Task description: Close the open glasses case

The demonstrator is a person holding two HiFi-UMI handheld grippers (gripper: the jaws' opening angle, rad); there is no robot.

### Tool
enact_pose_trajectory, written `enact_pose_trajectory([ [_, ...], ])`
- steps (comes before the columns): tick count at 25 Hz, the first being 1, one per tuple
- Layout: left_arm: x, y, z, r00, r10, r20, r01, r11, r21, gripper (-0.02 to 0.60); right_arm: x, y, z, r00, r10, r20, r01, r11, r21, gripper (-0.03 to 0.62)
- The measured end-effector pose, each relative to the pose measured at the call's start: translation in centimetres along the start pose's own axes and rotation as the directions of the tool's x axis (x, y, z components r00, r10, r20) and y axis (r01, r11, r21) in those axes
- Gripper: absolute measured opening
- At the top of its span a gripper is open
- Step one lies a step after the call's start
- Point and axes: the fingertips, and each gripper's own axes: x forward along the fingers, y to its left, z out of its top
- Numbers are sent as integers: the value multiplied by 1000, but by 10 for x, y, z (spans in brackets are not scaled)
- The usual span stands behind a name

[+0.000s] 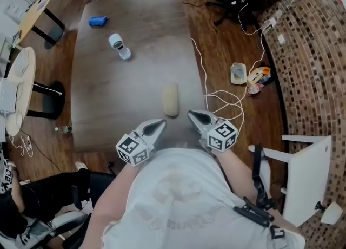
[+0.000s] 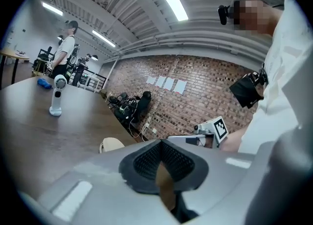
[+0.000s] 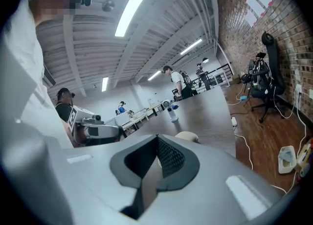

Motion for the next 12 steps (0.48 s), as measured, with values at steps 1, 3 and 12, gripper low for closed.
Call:
enact_pose_trajectory([
  [1, 2, -1, 1, 1000, -14, 1, 14, 1000, 7, 6, -6, 2, 3, 1000, -13, 13, 13, 1000, -8, 8],
  [3, 3, -3, 2, 999, -43, -4, 43, 999, 21, 6, -13, 8, 6, 999, -36, 33, 37, 999, -13, 8],
  [12, -17, -31, -19, 997, -76, -12, 76, 997, 33, 6, -41, 36, -12, 996, -68, 56, 68, 998, 3, 8],
])
